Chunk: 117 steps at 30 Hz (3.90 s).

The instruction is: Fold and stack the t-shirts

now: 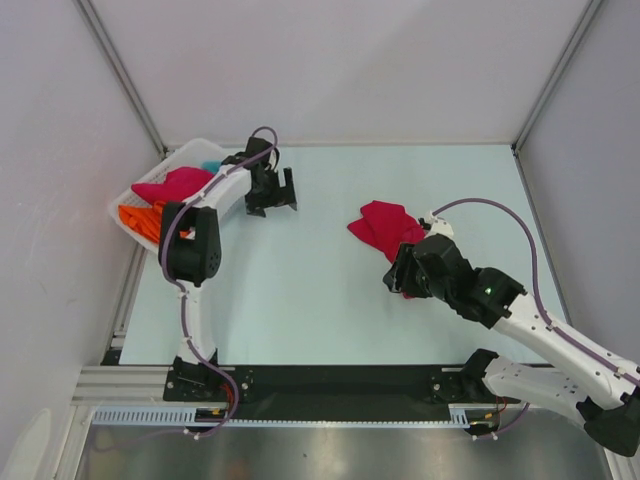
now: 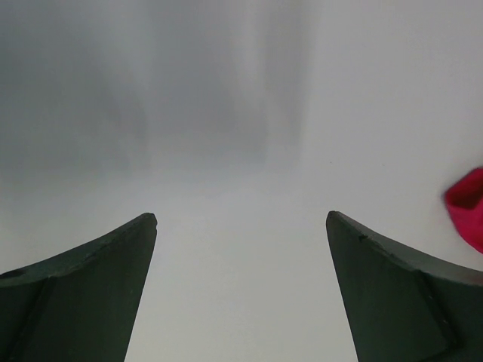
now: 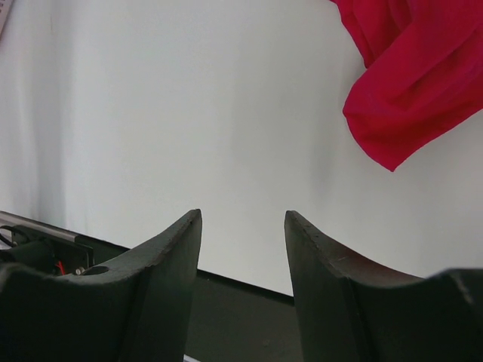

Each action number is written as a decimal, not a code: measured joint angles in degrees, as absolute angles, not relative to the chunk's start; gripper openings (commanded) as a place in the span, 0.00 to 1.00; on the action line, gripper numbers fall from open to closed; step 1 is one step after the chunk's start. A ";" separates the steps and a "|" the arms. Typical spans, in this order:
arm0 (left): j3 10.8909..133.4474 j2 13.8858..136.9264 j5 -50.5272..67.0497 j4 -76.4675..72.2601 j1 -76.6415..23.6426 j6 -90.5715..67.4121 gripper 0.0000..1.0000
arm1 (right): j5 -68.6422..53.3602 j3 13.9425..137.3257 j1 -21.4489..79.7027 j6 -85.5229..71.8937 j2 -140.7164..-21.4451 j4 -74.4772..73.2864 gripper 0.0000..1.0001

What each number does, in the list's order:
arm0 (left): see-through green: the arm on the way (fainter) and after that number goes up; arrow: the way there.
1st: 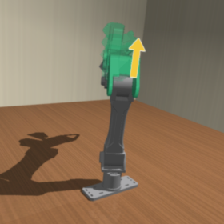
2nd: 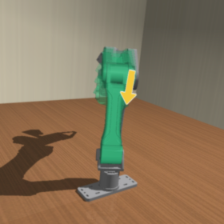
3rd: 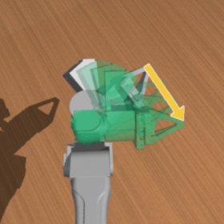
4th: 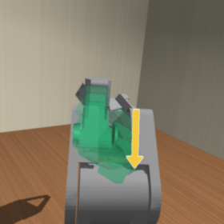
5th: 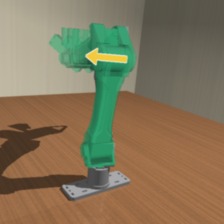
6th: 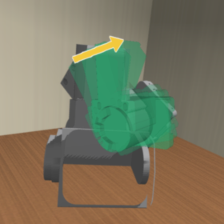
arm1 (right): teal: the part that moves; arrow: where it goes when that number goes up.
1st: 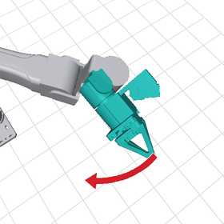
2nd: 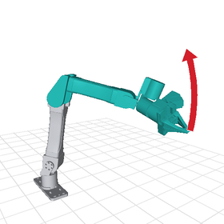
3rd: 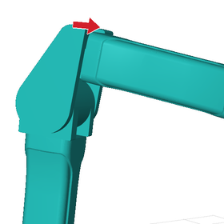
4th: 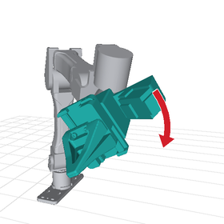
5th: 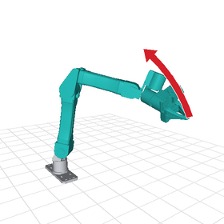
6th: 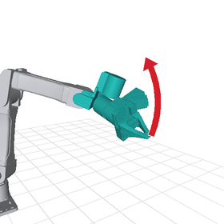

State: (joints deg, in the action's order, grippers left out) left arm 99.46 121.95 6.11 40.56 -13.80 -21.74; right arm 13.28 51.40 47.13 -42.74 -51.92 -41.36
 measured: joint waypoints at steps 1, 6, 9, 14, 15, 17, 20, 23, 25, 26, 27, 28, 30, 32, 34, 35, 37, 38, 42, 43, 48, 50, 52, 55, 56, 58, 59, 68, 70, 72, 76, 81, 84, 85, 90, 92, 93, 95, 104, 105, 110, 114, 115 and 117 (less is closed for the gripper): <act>100.01 122.56 5.69 40.77 -13.47 -21.98 1.00 | 13.37 51.40 47.13 -42.61 -51.92 -41.45 0.54; 106.10 125.80 4.23 42.19 -10.24 -23.00 1.00 | 14.20 51.40 47.11 -42.17 -51.70 -42.04 0.54; 112.49 128.29 4.01 44.10 -7.11 -23.97 1.00 | 14.50 51.40 46.74 -41.85 -51.33 -42.54 0.54; 119.74 131.09 4.27 44.97 -1.54 -25.63 1.00 | 14.48 51.40 45.50 -41.25 -51.29 -42.81 0.54; 121.10 131.68 4.51 45.28 -0.45 -26.06 1.00 | 14.48 51.40 45.21 -41.08 -51.29 -42.81 0.54; 123.98 132.94 5.26 45.47 1.48 -26.94 1.00 | 14.31 51.40 44.73 -40.80 -51.46 -42.81 0.54; 126.87 134.43 6.87 45.47 3.55 -28.21 0.99 | 14.06 51.40 44.38 -40.36 -51.92 -42.81 0.54; 126.96 134.47 8.29 45.52 3.95 -29.56 1.00 | 13.69 51.42 44.12 -40.18 -52.84 -42.70 0.54; 126.39 134.34 8.60 44.84 3.95 -30.13 1.00 | 13.23 51.42 44.12 -40.05 -53.56 -42.52 0.54; 125.73 134.19 9.08 44.16 3.99 -30.33 1.00 | 12.93 51.42 44.07 -40.01 -54.02 -42.35 0.54; 124.97 133.95 9.58 43.48 3.99 -30.57 0.99 | 12.69 51.42 44.07 -39.99 -54.39 -42.24 0.55; 124.20 133.67 9.98 42.85 3.99 -30.74 1.00 | 12.49 51.42 44.07 -39.99 -54.76 -42.04 0.56; 122.43 132.84 10.74 41.52 3.97 -31.09 0.99 | 11.99 51.42 44.07 -39.99 -55.44 -41.56 0.57; 120.51 131.52 10.61 41.21 3.70 -31.07 0.99 | 11.49 51.42 44.07 -40.01 -56.01 -41.12 0.60; 120.05 130.91 10.28 41.52 2.98 -30.98 1.00 | 11.20 51.42 44.07 -40.01 -56.53 -40.56 0.63; 120.05 130.74 10.04 41.80 2.57 -30.94 1.00 | 11.09 51.42 44.01 -39.94 -56.95 -39.99 0.65; 120.25 130.52 10.07 42.46 1.45 -30.87 0.99 | 10.81 51.42 43.59 -39.77 -58.04 -39.07 0.72; 120.46 130.41 10.11 42.94 0.45 -30.81 0.99 | 10.59 51.42 43.31 -39.75 -58.59 -38.59 0.72; 119.61 128.60 10.70 43.27 -7.22 -30.30 1.00 | 6.59 51.13 38.44 -38.46 -61.36 -35.88 0.73; 118.04 127.31 10.90 42.68 -10.04 -29.95 0.99 | 5.74 50.87 36.23 -38.33 -61.56 -35.11 0.72; 104.05 117.56 12.82 38.04 -24.69 -29.91 1.00 | -0.54 47.64 29.58 -37.85 -62.24 -29.61 0.72; 95.96 112.75 14.28 34.61 -29.63 -29.98 1.00 | -1.98 47.44 28.16 -37.45 -63.90 -28.38 0.72; 88.99 108.81 15.42 31.90 -32.40 -29.98 1.00 | -2.90 47.44 27.44 -37.26 -65.84 -27.22 0.72; 80.38 104.77 16.10 27.57 -32.86 -30.06 0.99 | -3.79 47.40 27.14 -37.21 -67.70 -26.61 0.71; 77.71 103.79 16.25 26.06 -32.51 -30.13 0.99 | -3.99 47.31 27.14 -37.23 -67.81 -26.39 0.71; 73.45 102.76 16.60 23.79 -31.92 -30.28 1.00 | -4.01 47.22 27.09 -37.23 -67.79 -26.00 0.71; 71.18 102.45 16.82 21.87 -31.64 -30.48 1.00 | -4.01 47.16 27.09 -37.26 -67.79 -25.63 0.71; 58.39 101.73 22.26 6.63 -32.56 -34.24 1.00 | -3.44 44.42 26.98 -37.98 -66.13 -24.47 0.68; 55.86 101.32 24.14 2.28 -33.50 -35.73 1.00 | -3.53 42.02 26.98 -39.00 -64.64 -23.57 0.66; 53.30 100.53 25.71 -1.61 -34.37 -37.17 1.00 | -3.84 39.53 26.98 -40.21 -63.48 -22.26 0.66; 48.64 97.60 27.51 -6.81 -35.31 -39.59 0.99 | -4.95 35.53 27.00 -42.48 -63.42 -19.90 0.65; 42.65 90.32 27.66 -10.11 -35.38 -41.25 1.00 | -5.21 34.02 27.55 -43.70 -64.62 -18.50 0.65; 39.70 85.69 27.62 -10.85 -35.38 -42.17 0.99 | -5.19 33.67 27.59 -43.97 -64.95 -17.91 0.65; 39.00 84.40 27.62 -11.22 -35.38 -42.39 1.00 | -5.10 33.58 27.64 -43.97 -64.97 -17.89 0.65; 37.43 79.96 27.64 -11.70 -35.40 -42.94 1.00 | -4.36 33.58 27.64 -43.92 -65.01 -18.09 0.65; 37.34 79.15 27.68 -11.99 -35.40 -42.96 1.00 | -3.95 33.58 27.64 -43.92 -64.86 -18.41 0.65; 37.23 78.91 27.68 -12.21 -35.40 -42.98 0.99 | -3.84 33.58 27.64 -43.92 -64.60 -18.65 0.65; 36.71 78.63 27.70 -12.91 -35.42 -42.98 0.99 | -3.49 33.61 27.64 -43.94 -63.66 -19.31 0.65; 32.82 78.41 29.10 -16.64 -35.51 -44.07 1.00 | -2.94 33.78 28.95 -45.21 -58.57 -20.47 0.65; 32.67 78.41 29.23 -16.99 -35.51 -44.21 0.99 | -2.85 33.80 29.10 -45.30 -58.30 -20.80 0.65; 31.94 77.54 30.41 -19.07 -35.53 -45.12 0.99 | -1.93 33.71 29.15 -45.69 -56.69 -22.46 0.66; 30.85 75.64 31.83 -21.52 -35.53 -46.57 0.99 | -3.62 31.35 26.02 -46.72 -55.55 -19.03 0.65; 30.72 75.31 32.10 -22.06 -35.55 -46.74 0.99 | -4.16 30.28 24.73 -47.05 -55.64 -18.02 0.64; 30.59 74.91 32.45 -23.14 -35.57 -47.48 0.99 | -6.17 26.83 21.56 -48.38 -56.80 -14.50 0.65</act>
